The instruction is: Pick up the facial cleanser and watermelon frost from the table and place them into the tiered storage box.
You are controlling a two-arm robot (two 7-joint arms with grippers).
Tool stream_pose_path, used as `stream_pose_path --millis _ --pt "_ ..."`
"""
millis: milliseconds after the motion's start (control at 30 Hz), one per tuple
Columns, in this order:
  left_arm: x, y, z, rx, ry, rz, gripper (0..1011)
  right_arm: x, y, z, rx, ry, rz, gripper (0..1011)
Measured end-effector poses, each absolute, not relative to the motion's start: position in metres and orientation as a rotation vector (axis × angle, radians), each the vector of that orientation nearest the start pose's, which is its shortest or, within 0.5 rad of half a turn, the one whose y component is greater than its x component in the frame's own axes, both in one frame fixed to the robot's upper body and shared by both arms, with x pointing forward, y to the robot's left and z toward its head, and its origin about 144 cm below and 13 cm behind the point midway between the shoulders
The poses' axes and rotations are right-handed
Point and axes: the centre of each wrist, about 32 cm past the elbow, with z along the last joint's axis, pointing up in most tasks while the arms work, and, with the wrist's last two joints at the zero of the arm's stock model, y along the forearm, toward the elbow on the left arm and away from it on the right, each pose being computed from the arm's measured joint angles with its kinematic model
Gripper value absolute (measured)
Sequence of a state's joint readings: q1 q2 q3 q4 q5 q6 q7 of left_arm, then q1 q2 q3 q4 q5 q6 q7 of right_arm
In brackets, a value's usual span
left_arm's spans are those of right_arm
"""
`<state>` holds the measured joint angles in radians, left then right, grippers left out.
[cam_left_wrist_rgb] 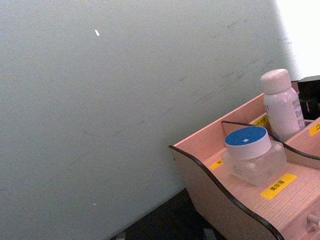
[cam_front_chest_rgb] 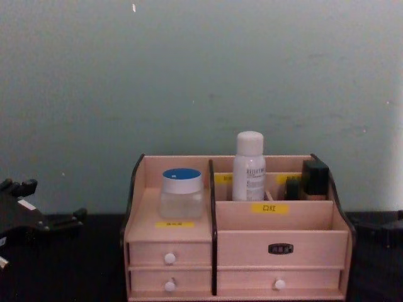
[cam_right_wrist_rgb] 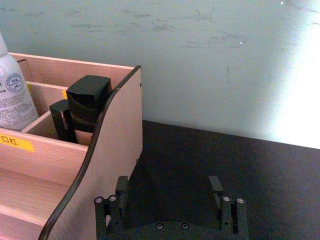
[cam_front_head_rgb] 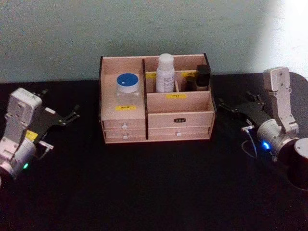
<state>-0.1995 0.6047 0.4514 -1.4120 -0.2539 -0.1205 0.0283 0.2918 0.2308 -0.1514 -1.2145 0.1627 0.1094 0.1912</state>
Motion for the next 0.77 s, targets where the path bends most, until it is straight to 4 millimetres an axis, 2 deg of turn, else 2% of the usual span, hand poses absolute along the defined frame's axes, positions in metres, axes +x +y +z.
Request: stream_pose_path --millis 767 --pt "0.4886 0.3097 1.1398 0.304 -0.285 1.248 1001 0.5374 -0.2762 1.135 -0.223 0.089 -1.317 1002"
